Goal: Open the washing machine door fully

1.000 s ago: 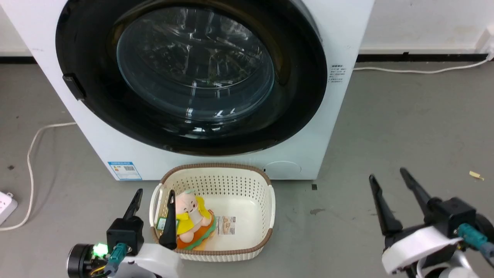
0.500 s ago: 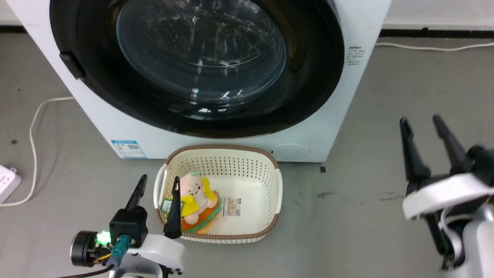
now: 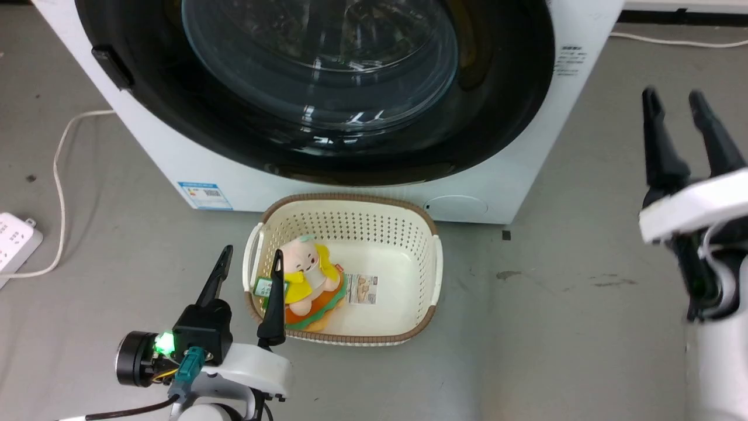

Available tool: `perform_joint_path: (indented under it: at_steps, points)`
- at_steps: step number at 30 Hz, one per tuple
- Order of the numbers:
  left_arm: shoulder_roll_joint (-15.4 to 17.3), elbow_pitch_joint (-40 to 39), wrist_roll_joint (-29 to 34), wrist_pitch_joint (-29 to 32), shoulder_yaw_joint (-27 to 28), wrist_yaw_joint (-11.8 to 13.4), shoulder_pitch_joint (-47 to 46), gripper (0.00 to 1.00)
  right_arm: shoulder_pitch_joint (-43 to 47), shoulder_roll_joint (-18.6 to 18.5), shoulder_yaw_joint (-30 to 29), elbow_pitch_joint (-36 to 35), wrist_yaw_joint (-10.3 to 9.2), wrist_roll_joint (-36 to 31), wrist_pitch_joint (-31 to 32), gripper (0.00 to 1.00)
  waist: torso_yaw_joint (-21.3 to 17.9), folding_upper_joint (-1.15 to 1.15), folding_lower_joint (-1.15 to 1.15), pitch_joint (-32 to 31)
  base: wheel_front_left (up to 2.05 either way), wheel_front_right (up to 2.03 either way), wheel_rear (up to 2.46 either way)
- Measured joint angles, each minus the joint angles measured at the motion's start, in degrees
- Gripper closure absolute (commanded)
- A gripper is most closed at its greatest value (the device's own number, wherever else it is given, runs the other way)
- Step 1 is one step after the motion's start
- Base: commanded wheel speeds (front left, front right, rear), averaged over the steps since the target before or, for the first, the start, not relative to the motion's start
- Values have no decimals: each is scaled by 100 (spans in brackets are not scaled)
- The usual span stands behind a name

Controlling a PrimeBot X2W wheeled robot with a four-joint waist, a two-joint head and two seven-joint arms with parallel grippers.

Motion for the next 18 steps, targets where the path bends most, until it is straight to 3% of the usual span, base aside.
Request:
perform_joint_path:
  at_steps: [1,18]
  points:
    - [0,0,0,0,0,0,0,0,0,0,0,0,0,0,0,100,0,0,0,0,0,0,0]
    - [0,3,-168,-226,-310,124,-253,0,-1928,160,-844,1707,-2,1166,1547,100,392,0,0,490,0,0,0]
